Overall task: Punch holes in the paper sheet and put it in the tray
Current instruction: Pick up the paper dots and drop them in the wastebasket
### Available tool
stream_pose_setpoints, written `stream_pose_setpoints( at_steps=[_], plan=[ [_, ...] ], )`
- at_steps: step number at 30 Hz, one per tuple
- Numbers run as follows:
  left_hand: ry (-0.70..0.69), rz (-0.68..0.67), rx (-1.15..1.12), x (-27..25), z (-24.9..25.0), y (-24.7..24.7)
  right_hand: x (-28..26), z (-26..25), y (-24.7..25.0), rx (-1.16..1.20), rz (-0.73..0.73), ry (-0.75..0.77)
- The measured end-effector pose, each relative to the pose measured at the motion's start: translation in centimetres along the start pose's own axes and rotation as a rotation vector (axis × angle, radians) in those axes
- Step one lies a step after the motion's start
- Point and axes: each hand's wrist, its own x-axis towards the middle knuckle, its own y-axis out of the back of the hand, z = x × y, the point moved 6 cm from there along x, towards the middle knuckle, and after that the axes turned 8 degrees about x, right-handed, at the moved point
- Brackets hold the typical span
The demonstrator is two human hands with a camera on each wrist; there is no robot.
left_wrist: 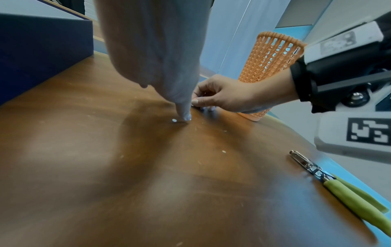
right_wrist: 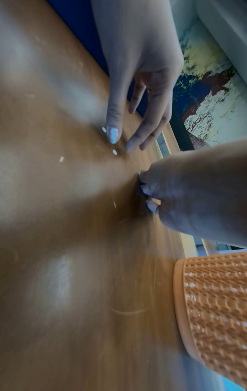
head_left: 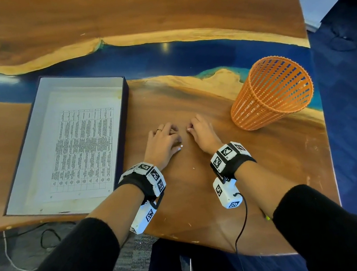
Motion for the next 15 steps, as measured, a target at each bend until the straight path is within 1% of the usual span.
stream_pose_setpoints(
  at_steps=[4,7,12,15],
  plan=[
    [-0.006,0.016,0.035,0.6,0.6,0.1,-0.6,0.7,0.3,0.064,0.037,0.001],
    [0.017,0.022,0.049,0.7,0.6,0.1,-0.6,0.7,0.4,0.091,0.063,0.016],
    [0.056,0.047,0.069,0.6,1.0,0.2,-0.7,0.8,0.4,0.083,0.064,0.007],
    [0.052,0.046,0.093,0.8,1.3,0.3,-0.7,1.0,0.3,0.091,0.069,0.008]
  ],
)
